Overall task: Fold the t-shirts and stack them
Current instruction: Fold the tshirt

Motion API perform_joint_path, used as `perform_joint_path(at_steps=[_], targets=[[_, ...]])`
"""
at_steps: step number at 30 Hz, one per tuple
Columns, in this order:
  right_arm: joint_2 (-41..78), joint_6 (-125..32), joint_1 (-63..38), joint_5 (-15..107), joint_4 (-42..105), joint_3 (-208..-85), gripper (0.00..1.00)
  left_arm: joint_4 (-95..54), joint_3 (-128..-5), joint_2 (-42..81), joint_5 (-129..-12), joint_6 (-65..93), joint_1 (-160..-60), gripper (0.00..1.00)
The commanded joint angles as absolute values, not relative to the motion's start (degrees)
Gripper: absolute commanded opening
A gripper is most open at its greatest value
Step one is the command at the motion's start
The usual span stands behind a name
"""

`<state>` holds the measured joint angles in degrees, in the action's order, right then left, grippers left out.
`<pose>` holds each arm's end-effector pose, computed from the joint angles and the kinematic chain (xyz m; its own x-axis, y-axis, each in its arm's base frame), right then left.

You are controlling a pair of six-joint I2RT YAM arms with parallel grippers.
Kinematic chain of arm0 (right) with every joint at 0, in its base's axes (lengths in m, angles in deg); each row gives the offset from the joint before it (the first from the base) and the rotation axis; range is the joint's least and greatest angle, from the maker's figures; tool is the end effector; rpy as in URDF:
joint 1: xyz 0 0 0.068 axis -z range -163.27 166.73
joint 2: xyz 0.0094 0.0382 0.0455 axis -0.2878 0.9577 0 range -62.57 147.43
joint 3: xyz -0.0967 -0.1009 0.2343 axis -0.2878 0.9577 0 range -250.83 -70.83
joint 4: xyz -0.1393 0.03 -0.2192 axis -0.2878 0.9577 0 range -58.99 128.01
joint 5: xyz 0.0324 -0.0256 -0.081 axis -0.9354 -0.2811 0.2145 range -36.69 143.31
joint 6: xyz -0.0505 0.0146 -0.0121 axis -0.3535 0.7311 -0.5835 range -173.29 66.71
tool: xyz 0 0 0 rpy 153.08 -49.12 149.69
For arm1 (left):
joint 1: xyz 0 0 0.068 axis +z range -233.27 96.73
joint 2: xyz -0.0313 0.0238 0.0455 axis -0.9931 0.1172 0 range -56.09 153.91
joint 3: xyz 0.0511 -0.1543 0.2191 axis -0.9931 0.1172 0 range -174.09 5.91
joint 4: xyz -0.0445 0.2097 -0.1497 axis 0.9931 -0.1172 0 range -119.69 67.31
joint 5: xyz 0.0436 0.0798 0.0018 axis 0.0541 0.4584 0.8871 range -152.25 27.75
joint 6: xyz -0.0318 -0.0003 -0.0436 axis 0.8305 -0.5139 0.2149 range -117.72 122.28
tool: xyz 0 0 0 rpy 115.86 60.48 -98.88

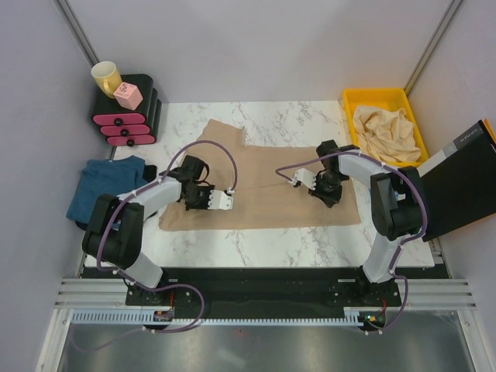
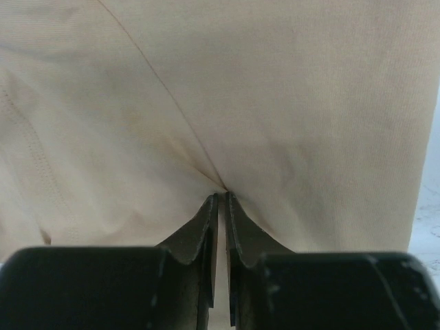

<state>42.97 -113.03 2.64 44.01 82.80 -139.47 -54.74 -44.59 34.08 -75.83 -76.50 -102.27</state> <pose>0.3139 0.0847 0.1596 -0.2780 -0.9486 -0.1512 -0.9604 0.2716 0.0616 0.2637 -0.0997 0.1642 0.2040 0.9382 -0.2797 0.9558 -0.1290 0.2643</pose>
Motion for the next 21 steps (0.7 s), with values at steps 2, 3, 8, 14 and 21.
perform_joint_path(at_steps=[2,3,8,14,21], targets=[[45.0,-112.8,2.6,42.1,82.0,-136.9,0.00,-55.4,-41.6,36.4,-72.9,-76.7,-102.4,0.14],[45.4,-112.0,2.5,41.7,81.5,-136.7,0.00,-54.5,-40.1,37.2,-72.1,-76.6,-102.4,0.13],[47.9,-110.7,2.5,42.0,81.0,-134.9,0.00,-53.9,-36.5,39.5,-69.7,-75.9,-102.3,0.04],[43.6,-109.8,2.5,42.8,78.6,-128.6,0.00,-54.7,-31.5,35.5,-70.5,-76.4,-102.3,0.02],[39.7,-108.0,2.1,43.5,78.3,-125.9,0.00,-56.6,-28.5,32.3,-71.7,-76.5,-102.8,0.02]])
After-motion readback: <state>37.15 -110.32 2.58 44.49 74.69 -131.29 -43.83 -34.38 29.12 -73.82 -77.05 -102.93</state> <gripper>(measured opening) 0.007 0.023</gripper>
